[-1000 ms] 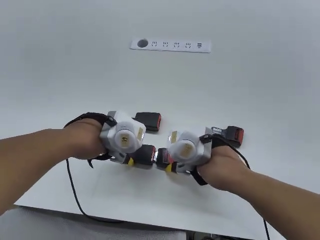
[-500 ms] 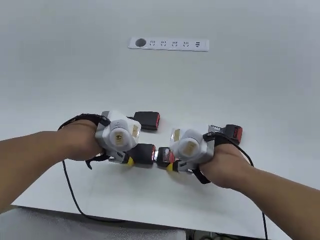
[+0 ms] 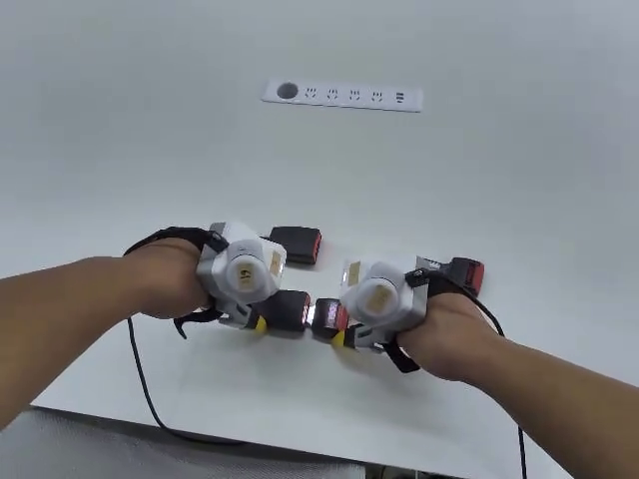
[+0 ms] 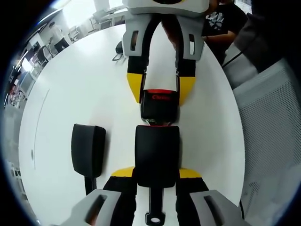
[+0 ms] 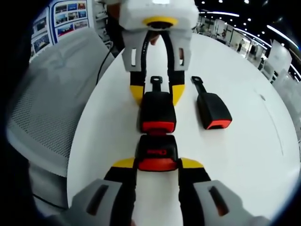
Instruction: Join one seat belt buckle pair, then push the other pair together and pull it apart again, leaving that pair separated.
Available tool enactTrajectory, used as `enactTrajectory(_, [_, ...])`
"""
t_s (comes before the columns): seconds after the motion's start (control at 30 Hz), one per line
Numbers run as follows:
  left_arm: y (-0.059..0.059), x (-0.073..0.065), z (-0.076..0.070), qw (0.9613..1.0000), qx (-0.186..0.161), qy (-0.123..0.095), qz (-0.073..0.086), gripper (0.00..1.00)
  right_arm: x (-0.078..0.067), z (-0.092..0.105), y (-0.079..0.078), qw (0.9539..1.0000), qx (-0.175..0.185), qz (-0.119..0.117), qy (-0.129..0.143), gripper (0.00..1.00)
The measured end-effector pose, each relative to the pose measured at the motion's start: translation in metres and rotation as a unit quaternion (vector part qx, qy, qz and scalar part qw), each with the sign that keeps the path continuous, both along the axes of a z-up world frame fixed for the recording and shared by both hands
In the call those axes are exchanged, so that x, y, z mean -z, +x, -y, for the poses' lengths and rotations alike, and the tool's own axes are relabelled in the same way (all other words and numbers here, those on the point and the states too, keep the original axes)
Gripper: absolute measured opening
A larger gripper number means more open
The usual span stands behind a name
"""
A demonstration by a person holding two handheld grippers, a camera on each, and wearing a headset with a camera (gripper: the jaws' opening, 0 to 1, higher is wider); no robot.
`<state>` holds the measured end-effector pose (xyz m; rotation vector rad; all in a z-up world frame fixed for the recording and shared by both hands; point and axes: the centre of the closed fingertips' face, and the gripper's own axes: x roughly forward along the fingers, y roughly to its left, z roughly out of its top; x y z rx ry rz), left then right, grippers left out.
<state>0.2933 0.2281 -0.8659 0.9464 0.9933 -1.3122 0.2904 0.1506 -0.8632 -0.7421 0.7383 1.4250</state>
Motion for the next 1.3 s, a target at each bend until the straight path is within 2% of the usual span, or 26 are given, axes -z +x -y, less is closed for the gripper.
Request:
enactTrajectory(0.13, [0.0,0.0,0.001,0.9999,-0.003,0.01,0.002,0.33,0.001,0.0,0.001,1.0,-0.005,0.007,-0.003,0.34])
enactTrajectory(0.2, [0.001,0.0,0.0,0.9998,-0.013,0.014,0.002,0.33,0.001,0.0,0.002,1.0,-0.001,0.006,-0.004,0.34])
enactTrajectory(0.27, [0.001,-0.001,-0.001,0.9995,-0.026,0.018,0.001,0.33,0.0,0.0,0.004,0.9999,0.003,0.015,-0.004,0.34])
enactTrajectory(0.4, [0.0,-0.005,-0.001,0.9995,-0.019,0.023,0.01,0.33,-0.006,0.0,0.003,0.9998,0.007,0.019,-0.002,0.34])
enactTrajectory(0.53, [0.001,-0.022,0.007,0.9997,-0.021,0.002,0.016,0.32,-0.021,-0.001,0.004,0.9996,0.016,0.018,0.016,0.32])
enactTrajectory(0.63, [0.006,-0.034,0.01,0.9994,-0.022,-0.007,0.024,0.35,-0.031,-0.002,0.004,0.9993,0.016,0.021,0.025,0.31])
enactTrajectory(0.73, [0.018,-0.042,0.01,0.9988,-0.019,-0.01,0.043,0.32,-0.038,0.001,0.006,0.999,0.015,0.028,0.031,0.31])
enactTrajectory(0.83, [0.032,-0.048,0.01,0.9979,-0.033,-0.018,0.052,0.33,-0.042,0.008,0.011,0.9987,0.024,0.027,0.035,0.31])
enactTrajectory(0.9, [0.043,-0.052,0.012,0.997,-0.037,-0.023,0.065,0.34,-0.044,0.014,0.016,0.9985,0.028,0.032,0.034,0.31])
enactTrajectory(0.93, [0.053,-0.054,0.012,0.9959,-0.038,-0.024,0.079,0.36,-0.045,0.019,0.019,0.9984,0.031,0.034,0.033,0.31])
enactTrajectory(1.03, [0.066,-0.054,0.011,0.9954,-0.054,-0.026,0.075,0.39,-0.041,0.032,0.027,0.9984,0.034,0.041,0.019,0.31])
enactTrajectory(1.2, [0.082,-0.049,0.011,0.9957,-0.052,-0.023,0.073,0.38,-0.04,0.057,0.045,0.9976,0.05,0.048,0.005,0.31])
enactTrajectory(1.3, [0.092,-0.043,0.01,0.996,-0.056,-0.027,0.065,0.38,-0.038,0.076,0.059,0.9966,0.063,0.053,-0.006,0.32])
